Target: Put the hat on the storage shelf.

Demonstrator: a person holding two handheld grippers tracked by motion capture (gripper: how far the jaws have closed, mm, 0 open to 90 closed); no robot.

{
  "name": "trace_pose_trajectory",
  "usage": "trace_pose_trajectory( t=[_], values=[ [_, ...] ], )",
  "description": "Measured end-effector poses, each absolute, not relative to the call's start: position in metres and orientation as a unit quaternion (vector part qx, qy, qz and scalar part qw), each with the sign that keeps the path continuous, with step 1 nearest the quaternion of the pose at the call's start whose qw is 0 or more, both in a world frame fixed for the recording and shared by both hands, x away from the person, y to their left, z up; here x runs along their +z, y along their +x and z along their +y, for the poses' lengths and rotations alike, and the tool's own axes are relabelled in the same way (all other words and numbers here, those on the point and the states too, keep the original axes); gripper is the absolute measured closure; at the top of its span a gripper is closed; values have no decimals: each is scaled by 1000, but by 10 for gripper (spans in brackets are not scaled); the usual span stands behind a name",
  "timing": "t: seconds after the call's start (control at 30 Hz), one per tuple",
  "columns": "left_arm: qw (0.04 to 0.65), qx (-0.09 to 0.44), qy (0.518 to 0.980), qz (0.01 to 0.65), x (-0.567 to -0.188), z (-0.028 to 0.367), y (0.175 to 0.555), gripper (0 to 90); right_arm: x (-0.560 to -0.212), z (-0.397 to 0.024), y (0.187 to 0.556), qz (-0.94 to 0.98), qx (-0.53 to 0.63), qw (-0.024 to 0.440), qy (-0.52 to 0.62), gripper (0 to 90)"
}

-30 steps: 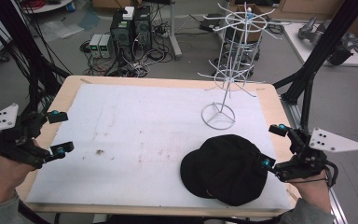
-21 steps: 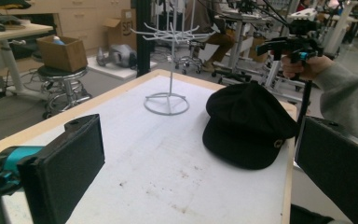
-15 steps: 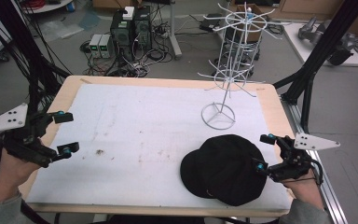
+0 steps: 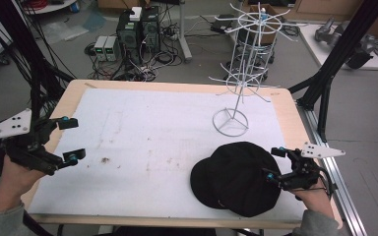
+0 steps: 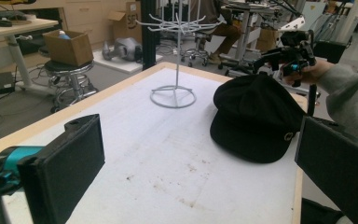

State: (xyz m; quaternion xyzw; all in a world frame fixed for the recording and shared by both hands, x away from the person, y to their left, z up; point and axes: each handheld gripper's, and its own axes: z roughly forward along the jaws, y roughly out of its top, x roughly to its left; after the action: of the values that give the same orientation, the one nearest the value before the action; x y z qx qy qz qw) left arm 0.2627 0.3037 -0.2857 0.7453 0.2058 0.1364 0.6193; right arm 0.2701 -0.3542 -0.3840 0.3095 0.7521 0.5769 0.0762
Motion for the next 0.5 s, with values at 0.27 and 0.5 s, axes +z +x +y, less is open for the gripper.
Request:
trace_pose_trajectory(
  t=[0.27, 0.5],
  values=[
    [614, 134, 751, 204, -287, 301, 264, 17, -394, -353, 276, 757, 567, 68, 319, 9],
    [613, 132, 750, 209, -288, 301, 265, 17, -396, -351, 277, 760, 561, 68, 321, 10]
  ],
)
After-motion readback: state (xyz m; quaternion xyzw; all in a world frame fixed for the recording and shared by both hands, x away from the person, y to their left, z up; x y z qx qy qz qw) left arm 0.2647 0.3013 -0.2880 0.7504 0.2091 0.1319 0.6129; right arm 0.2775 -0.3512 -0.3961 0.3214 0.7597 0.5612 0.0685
